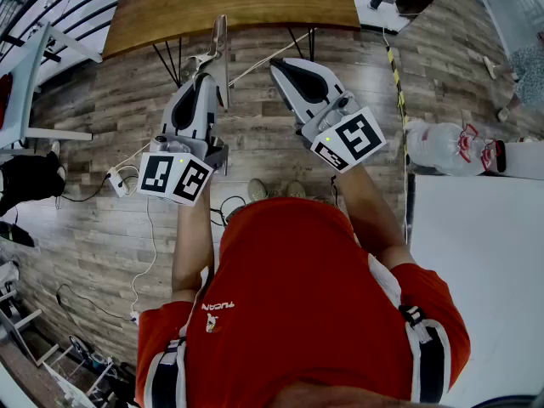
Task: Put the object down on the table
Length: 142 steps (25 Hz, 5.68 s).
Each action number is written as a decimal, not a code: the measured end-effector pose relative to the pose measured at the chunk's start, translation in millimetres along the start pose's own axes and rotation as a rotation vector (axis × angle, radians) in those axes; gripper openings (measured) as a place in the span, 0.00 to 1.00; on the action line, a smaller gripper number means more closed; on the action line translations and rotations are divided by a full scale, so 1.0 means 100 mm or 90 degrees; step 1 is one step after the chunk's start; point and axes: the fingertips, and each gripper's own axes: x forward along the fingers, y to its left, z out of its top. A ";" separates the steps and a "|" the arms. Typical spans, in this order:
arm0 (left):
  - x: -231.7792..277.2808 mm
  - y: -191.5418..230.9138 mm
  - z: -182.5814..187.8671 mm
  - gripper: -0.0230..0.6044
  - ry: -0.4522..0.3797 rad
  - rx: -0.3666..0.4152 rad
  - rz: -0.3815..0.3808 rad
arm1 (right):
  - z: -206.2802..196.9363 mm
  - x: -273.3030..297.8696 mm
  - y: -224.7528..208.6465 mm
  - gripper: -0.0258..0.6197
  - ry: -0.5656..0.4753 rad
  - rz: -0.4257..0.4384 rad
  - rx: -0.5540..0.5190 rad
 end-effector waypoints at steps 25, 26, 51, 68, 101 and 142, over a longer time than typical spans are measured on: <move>-0.18 0.66 0.11 0.05 -0.002 -0.020 -0.029 | -0.20 0.57 0.25 0.08 0.017 -0.025 -0.006; -0.20 0.72 0.13 0.05 -0.001 -0.020 -0.033 | -0.21 0.62 0.26 0.08 0.018 -0.031 -0.009; 1.19 1.75 0.01 0.05 0.024 -0.022 -0.036 | -0.65 1.57 -1.11 0.08 0.028 -0.056 -0.010; 3.12 2.53 -0.34 0.05 0.081 -0.009 0.033 | -1.12 2.45 -2.97 0.08 0.050 0.008 0.021; 4.58 3.52 -2.22 0.05 0.410 -0.084 -0.005 | -1.99 2.86 -4.01 0.08 0.177 -0.123 0.060; 4.50 3.95 -2.73 0.39 0.474 -0.070 0.065 | -2.11 2.68 -4.00 0.08 0.198 -0.146 0.074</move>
